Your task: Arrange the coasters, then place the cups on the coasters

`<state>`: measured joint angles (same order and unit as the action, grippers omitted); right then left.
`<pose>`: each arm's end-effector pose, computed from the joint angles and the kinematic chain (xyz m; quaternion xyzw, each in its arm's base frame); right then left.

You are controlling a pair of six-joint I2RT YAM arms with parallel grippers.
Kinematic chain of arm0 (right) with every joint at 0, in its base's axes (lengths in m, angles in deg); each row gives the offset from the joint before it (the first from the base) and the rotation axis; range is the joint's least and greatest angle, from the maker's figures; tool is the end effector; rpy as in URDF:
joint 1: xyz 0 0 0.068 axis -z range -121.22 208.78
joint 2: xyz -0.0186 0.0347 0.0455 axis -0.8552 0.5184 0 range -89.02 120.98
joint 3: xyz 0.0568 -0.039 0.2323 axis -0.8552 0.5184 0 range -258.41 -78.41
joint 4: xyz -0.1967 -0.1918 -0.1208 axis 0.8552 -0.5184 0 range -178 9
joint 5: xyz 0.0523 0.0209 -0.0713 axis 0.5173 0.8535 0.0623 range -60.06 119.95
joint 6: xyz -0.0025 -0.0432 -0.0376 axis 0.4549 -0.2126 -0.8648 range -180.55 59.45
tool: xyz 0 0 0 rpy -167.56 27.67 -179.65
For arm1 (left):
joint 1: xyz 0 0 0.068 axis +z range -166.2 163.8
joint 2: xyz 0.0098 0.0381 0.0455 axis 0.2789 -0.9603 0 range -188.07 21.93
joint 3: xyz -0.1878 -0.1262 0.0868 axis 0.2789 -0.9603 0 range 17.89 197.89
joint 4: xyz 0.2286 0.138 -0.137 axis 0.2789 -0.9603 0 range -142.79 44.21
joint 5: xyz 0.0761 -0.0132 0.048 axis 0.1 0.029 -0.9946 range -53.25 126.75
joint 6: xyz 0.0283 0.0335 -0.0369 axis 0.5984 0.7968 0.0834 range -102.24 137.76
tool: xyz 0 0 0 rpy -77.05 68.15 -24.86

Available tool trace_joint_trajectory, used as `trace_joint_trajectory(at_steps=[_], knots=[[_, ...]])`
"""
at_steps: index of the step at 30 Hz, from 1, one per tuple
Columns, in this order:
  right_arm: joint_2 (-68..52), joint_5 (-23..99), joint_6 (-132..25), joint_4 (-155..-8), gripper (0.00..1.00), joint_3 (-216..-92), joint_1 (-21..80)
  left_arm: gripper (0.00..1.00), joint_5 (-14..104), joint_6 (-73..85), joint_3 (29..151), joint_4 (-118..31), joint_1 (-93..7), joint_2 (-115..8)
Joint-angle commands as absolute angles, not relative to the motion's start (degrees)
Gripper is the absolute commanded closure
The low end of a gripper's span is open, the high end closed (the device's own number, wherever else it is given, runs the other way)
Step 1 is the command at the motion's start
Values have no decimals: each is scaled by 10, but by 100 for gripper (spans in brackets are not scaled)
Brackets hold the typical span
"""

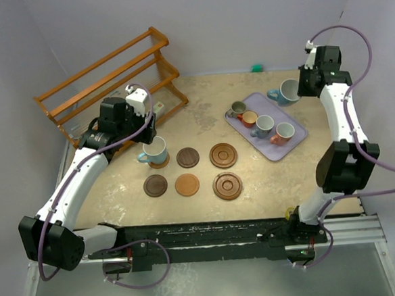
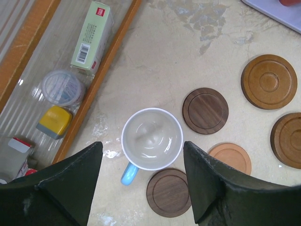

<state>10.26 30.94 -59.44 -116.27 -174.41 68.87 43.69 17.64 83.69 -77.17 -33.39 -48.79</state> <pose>0.4293 -0.0757 0.3149 0.0842 0.8969 -0.0263 0.4333 0.3094 -0.1010 0.3005 0.1592 0.8766 -0.1213 0.4376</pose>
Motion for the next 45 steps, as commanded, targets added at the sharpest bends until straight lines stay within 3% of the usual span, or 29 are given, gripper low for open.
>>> trace_joint_trajectory(at_steps=[1,8,15,19,27,37,45], knots=[[18,328,-577,-1124,100,-1736,629,32,431,194,872,-749,-329,-465],[-33,319,-614,-1119,100,-1729,505,30,499,228,878,-718,-329,-457],[-24,306,-631,-1136,100,-1749,383,27,656,319,898,-728,-332,-459],[-1,301,-620,-1145,100,-1770,326,27,686,366,904,-739,-351,-463],[66,289,-586,-1180,100,-1835,251,26,633,459,912,-769,-438,-482],[108,308,-551,-1204,100,-1885,219,26,537,435,885,-697,-471,-513],[115,307,-549,-1208,100,-1894,210,34,481,433,901,-700,-493,-553]])
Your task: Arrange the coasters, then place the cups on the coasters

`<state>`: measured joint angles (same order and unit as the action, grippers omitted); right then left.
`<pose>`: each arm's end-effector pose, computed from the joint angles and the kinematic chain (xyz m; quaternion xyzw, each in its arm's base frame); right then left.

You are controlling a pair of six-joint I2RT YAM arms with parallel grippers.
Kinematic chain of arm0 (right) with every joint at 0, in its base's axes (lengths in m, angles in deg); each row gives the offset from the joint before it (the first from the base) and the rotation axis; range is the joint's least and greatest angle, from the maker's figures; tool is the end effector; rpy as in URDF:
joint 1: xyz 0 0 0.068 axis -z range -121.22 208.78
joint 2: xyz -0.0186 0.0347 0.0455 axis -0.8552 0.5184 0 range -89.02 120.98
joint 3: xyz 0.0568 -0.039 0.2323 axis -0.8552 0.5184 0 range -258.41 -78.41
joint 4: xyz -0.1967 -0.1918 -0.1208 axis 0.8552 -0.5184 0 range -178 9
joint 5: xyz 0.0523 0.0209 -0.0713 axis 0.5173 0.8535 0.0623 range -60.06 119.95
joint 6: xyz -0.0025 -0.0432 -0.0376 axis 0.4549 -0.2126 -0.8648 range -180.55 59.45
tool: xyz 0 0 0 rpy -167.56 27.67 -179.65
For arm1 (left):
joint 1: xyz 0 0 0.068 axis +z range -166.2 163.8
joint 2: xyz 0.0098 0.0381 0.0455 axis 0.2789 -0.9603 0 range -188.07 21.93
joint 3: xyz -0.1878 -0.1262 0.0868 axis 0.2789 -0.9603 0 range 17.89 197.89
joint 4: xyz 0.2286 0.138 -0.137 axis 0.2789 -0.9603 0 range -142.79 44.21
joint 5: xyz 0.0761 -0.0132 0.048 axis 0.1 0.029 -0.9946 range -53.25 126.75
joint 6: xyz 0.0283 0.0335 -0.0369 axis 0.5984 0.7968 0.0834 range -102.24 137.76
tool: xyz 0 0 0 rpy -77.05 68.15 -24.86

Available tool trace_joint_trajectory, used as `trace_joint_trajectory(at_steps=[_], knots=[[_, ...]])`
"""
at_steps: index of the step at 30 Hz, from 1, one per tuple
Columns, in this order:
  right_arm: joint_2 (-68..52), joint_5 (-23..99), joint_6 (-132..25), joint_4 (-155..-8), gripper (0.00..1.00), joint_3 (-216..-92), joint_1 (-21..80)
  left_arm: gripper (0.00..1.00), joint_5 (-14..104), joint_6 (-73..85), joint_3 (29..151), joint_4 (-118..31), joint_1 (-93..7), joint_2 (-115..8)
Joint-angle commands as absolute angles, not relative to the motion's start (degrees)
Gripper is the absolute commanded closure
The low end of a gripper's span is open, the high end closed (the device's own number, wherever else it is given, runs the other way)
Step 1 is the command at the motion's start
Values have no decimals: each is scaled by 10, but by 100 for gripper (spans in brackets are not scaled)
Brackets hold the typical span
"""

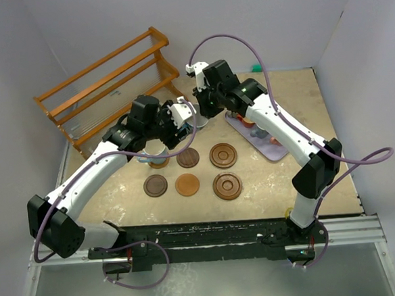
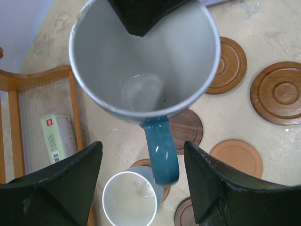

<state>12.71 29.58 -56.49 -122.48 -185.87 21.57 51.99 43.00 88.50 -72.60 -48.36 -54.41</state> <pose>0.3496 0.2651 0.3623 -0.2525 0.8535 0.1579 0.4277 0.2915 -0.1960 0.3096 0.4733 0.7317 -0.1449 0.4686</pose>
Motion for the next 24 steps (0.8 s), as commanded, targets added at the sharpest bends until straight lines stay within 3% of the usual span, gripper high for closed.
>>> trace_joint_trajectory(at_steps=[1,19,24], knots=[[115,309,-547,-1208,100,-1893,210,36,473,430,902,-697,-494,-555],[119,318,-547,-1211,100,-1887,206,55,502,397,903,-673,-505,-572],[120,331,-548,-1210,100,-1885,205,69,519,395,899,-668,-505,-572]])
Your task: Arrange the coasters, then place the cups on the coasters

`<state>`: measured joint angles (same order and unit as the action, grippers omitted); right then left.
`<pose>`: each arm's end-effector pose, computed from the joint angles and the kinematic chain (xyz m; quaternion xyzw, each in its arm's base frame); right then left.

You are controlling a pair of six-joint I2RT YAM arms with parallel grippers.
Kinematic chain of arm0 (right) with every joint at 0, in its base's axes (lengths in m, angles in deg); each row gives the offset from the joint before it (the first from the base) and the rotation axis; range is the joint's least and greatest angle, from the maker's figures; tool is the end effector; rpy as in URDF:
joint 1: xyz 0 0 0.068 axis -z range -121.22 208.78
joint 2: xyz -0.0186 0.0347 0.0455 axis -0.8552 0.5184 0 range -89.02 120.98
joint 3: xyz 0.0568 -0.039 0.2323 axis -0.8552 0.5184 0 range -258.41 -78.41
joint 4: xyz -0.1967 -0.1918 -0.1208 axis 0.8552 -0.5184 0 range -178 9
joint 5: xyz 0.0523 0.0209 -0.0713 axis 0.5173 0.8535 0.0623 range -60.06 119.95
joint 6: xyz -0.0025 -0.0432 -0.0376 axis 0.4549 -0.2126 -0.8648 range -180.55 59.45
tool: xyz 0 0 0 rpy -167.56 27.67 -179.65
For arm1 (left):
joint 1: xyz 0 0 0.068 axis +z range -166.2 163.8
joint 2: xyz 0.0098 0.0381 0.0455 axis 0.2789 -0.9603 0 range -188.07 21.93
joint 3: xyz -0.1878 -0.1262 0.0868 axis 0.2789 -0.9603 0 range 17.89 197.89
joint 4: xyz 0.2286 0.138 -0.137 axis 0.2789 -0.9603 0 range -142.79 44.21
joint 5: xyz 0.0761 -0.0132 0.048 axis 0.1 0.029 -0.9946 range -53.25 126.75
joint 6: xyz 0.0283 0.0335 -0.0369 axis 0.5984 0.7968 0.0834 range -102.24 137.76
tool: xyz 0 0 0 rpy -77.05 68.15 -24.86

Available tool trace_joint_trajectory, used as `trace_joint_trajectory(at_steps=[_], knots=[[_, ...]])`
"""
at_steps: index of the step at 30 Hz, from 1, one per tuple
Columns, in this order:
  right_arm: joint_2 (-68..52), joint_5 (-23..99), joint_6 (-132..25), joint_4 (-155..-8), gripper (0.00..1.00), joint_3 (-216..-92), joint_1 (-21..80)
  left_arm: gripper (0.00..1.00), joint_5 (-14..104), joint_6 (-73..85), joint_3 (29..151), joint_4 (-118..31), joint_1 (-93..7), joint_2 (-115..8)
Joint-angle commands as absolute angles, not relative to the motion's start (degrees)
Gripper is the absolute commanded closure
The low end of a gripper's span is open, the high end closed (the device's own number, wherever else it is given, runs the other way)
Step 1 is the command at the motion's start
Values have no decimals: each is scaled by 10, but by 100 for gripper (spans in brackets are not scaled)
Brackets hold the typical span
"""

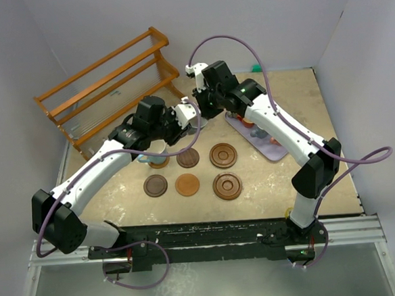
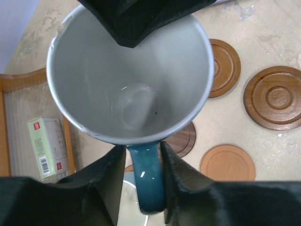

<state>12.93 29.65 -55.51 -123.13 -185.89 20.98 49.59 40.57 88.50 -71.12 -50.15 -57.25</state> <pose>0.3469 0.2688 0.3598 -0.2508 0.8575 0.1619 0.4191 0.2955 -0.2099 0.2952 0.4631 0.7466 -0.1436 0.4555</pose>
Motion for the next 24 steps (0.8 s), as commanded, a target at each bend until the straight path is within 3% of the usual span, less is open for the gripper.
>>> trace_joint_trajectory(at_steps=[1,5,9,17,24], knots=[[120,333,-548,-1210,100,-1885,205,74,522,398,897,-665,-505,-571],[117,347,-545,-1216,100,-1877,205,97,532,412,878,-651,-505,-558],[113,387,-562,-1220,95,-1867,206,97,527,418,841,-621,-504,-527],[88,434,-614,-1233,58,-1835,207,97,552,442,795,-648,-503,-494],[36,468,-665,-1231,42,-1786,221,97,599,472,764,-715,-473,-456]])
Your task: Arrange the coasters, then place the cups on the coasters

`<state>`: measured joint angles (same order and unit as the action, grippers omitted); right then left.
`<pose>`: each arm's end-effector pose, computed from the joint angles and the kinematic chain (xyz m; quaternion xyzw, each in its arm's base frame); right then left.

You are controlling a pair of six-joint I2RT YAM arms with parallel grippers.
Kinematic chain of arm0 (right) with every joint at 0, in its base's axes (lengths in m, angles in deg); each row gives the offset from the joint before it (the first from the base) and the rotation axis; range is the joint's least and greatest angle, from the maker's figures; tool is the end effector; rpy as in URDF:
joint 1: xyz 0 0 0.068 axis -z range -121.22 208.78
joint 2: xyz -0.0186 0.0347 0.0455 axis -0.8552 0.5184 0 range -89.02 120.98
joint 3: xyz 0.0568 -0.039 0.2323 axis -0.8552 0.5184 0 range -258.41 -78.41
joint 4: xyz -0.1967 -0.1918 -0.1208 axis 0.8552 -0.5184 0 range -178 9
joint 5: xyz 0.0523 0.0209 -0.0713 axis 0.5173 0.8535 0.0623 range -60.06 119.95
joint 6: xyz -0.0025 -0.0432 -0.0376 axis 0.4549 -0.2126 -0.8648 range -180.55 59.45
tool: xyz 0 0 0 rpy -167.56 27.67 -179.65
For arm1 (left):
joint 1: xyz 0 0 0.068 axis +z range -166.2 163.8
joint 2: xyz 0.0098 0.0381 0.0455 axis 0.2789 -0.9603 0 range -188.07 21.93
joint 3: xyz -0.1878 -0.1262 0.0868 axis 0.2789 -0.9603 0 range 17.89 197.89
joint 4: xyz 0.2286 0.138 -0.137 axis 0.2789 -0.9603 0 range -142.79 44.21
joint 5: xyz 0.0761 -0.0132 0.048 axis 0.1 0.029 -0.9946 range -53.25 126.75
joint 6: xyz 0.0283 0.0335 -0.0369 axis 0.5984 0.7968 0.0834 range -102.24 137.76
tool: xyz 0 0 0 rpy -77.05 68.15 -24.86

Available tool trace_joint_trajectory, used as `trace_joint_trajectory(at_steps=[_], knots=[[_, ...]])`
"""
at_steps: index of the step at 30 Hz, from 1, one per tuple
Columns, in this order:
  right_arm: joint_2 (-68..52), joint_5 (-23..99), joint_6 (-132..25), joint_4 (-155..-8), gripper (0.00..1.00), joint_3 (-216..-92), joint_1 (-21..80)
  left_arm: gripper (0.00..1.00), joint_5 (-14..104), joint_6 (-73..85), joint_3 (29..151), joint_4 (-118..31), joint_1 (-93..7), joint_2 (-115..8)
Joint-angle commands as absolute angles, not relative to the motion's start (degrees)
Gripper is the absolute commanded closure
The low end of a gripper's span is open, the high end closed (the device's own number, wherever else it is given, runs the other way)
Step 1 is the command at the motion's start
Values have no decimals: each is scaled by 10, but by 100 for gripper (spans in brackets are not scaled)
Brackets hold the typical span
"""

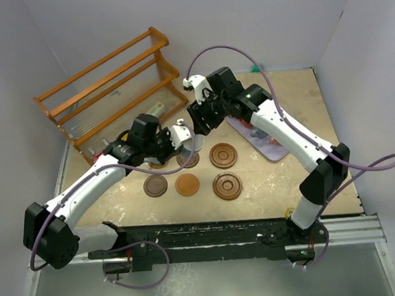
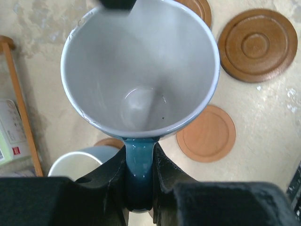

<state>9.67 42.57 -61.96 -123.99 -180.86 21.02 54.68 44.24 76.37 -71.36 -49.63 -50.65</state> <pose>0.3302 0.2669 0.3499 -0.3454 0.8302 0.2272 0.3738 0.2677 -0.1918 0.2519 0.5038 0.7415 -0.1663 0.4107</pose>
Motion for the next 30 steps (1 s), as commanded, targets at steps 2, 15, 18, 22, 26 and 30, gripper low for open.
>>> trace_joint_trajectory(at_steps=[2,15,18,22,26,30], knots=[[17,477,-683,-1227,39,-1764,230,97,621,488,753,-744,-457,-441],[-91,601,-768,-1203,33,-1607,330,97,671,580,674,-854,-344,-355],[-110,614,-778,-1192,33,-1570,342,97,668,583,649,-857,-340,-351],[-130,621,-780,-1176,32,-1531,360,97,663,592,628,-865,-330,-355],[-142,622,-778,-1158,32,-1501,377,97,654,602,609,-864,-325,-364],[-142,626,-778,-1153,32,-1493,388,97,656,604,598,-859,-320,-370]])
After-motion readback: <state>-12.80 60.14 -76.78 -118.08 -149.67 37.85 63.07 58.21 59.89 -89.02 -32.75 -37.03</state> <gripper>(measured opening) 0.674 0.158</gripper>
